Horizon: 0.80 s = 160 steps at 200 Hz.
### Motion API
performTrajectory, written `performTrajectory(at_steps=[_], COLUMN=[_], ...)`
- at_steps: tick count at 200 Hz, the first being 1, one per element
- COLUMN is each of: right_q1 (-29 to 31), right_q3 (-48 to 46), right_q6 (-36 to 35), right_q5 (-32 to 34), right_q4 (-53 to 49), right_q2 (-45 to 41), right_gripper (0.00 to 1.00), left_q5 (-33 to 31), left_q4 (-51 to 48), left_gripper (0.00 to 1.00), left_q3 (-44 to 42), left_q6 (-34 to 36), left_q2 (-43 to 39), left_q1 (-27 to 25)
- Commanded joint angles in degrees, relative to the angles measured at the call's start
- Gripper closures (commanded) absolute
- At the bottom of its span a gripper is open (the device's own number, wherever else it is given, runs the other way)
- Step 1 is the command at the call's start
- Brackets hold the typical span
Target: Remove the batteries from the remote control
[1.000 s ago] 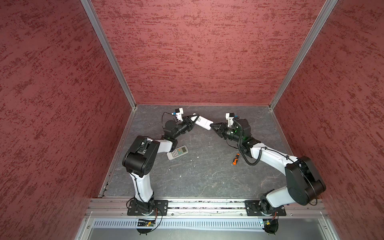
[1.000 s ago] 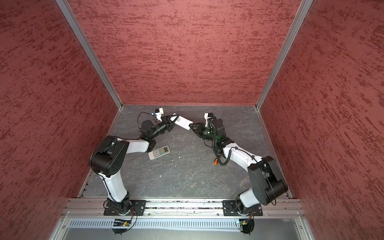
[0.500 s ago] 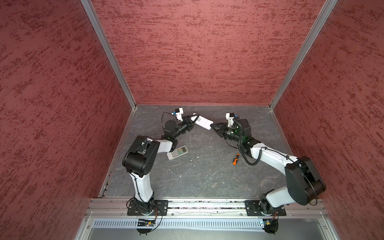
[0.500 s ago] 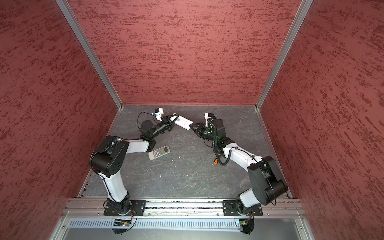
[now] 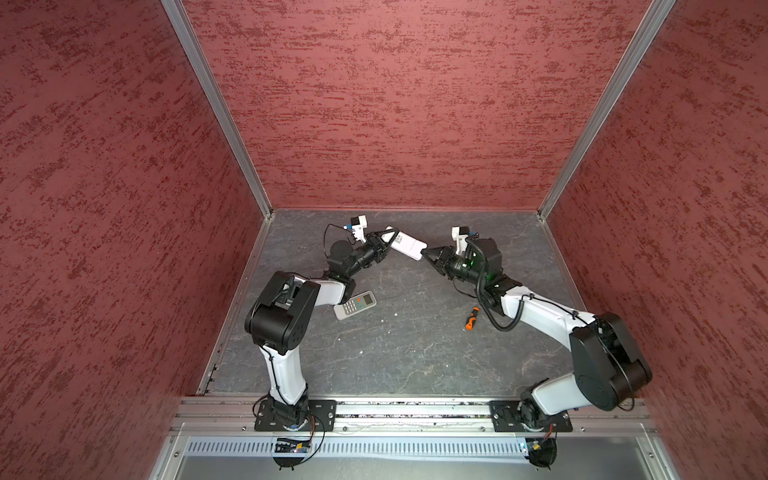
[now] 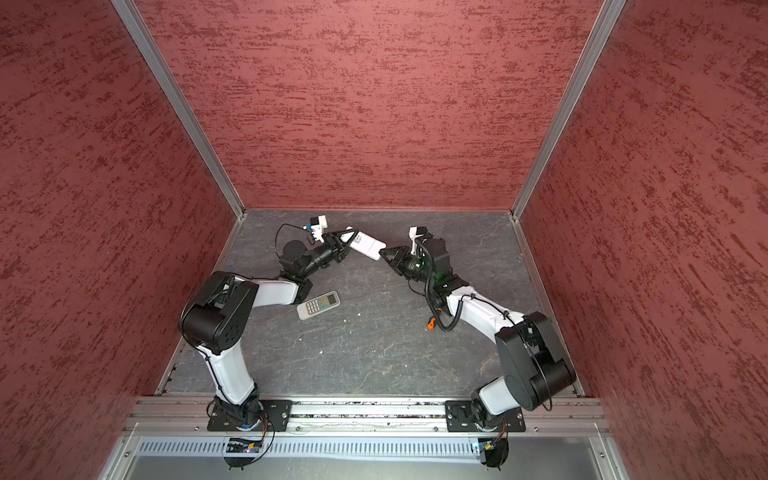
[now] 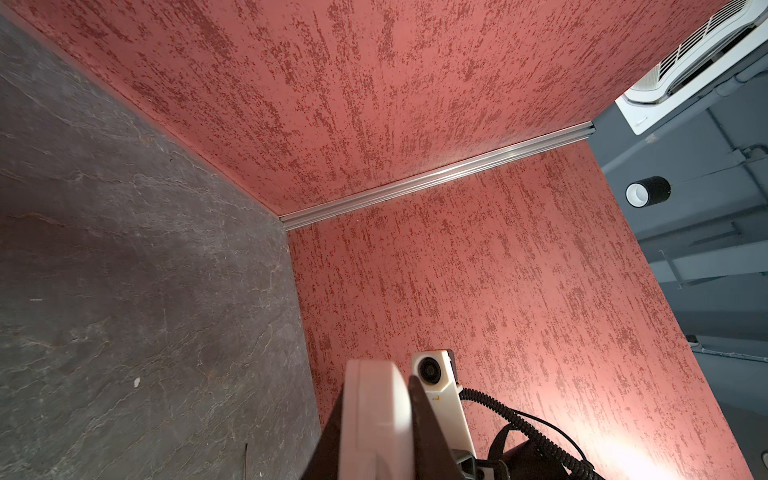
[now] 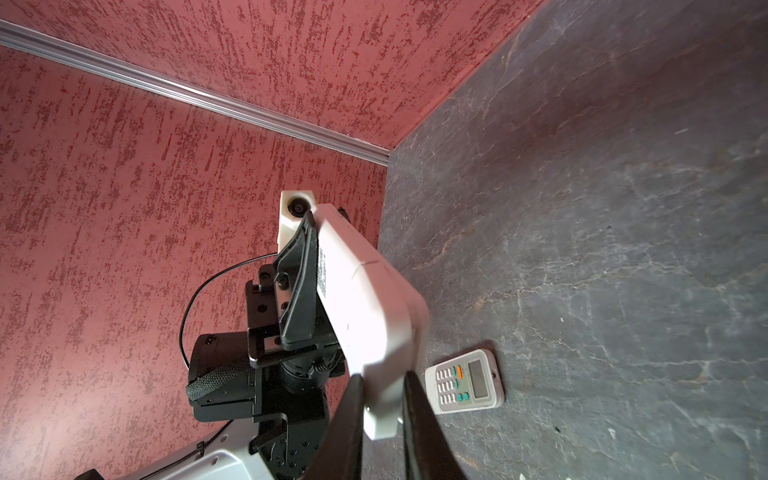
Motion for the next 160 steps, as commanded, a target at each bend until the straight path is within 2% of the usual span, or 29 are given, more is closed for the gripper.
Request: performTrajectory(at_steps=[1, 160], right_q1=[0.02, 0.04], right_q3=[0.29, -0.28], right_q6=[1.38, 1.13], right_q5=[-0.68, -1.09], right_q4=[1.12, 1.36], right_q2=[-1.85, -1.85], right_gripper=[0.81, 0.77], left_q5=[1.07, 1.5], left_q4=[-0.23, -0.79], left_gripper=[1.0, 1.0], left_q3=[1.28, 1.81], left_q6=[2.62, 3.46], left_q2=[0.58, -0.51], left_q1=[-0.55, -0.73])
